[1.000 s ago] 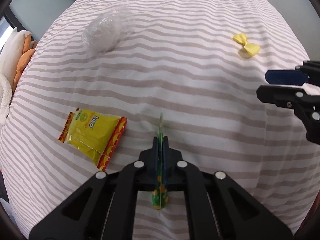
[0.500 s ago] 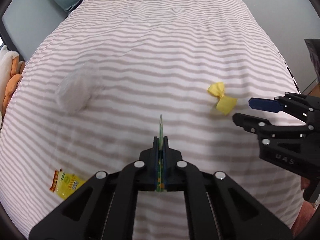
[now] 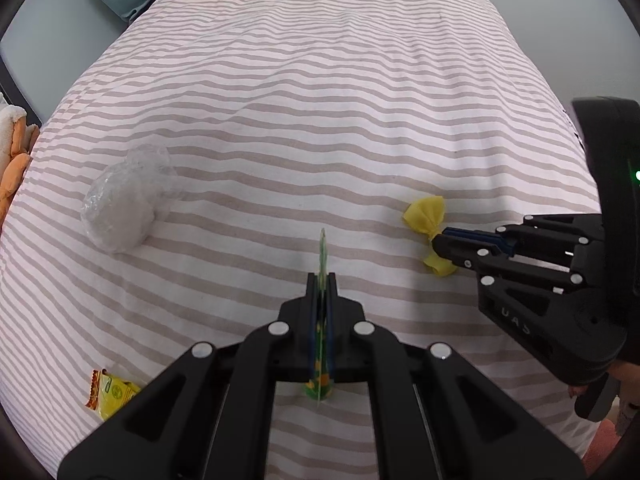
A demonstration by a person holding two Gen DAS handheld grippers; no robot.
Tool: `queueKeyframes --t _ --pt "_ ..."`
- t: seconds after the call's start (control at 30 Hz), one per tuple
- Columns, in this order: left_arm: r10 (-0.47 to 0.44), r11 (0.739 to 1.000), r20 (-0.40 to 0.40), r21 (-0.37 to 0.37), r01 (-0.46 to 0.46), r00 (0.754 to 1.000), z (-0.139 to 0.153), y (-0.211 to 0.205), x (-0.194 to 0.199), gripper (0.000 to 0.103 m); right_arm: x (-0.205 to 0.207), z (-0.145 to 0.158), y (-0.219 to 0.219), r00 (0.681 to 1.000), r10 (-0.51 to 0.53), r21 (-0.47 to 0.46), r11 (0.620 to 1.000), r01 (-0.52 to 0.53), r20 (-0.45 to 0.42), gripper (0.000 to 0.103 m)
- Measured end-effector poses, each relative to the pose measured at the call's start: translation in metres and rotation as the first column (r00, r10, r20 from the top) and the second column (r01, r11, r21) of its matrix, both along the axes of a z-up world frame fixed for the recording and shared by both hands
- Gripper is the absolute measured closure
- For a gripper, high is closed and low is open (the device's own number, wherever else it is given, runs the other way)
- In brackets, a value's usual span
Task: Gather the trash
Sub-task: 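Grasp the green bone-shaped wrapper with left tool while right tool grasps the yellow bow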
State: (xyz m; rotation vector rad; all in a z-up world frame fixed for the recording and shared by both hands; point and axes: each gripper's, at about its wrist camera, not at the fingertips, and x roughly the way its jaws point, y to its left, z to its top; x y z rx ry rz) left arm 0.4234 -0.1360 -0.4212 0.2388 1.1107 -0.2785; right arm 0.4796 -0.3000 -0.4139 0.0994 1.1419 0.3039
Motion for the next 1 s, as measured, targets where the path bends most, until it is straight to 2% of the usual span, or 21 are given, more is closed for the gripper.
queueKeyframes --t 0.2,0.33,0.5,0.8,1.0 --pt "-0.011 0.999 -0.024 -0.051 0.01 1.0 0.016 -0.009 -0.006 0.099 -0.023 0.027 -0.016 1.0 -0.01 0.018 1.0 0.01 0.011 0.099" --pt "-0.06 0.996 -0.035 -0.067 0.057 0.998 0.029 -0.029 -0.014 0.099 -0.044 0.044 -0.034 0.999 -0.043 0.018 0.999 0.042 0.017 0.099" --pt "-0.146 0.985 -0.056 -0.103 0.14 0.988 0.05 -0.063 -0.028 0.099 -0.072 0.069 -0.064 0.99 -0.138 0.018 0.99 0.138 0.002 0.099" --pt "-0.313 0.939 -0.091 -0.178 0.294 0.945 0.081 -0.123 -0.061 0.099 -0.136 0.105 -0.12 0.954 -0.299 -0.006 0.954 0.3 0.017 0.099" --pt "-0.415 0.904 -0.105 -0.162 0.396 0.904 0.094 -0.159 -0.088 0.099 -0.181 0.127 -0.155 0.894 -0.448 0.024 0.894 0.447 0.034 0.099"
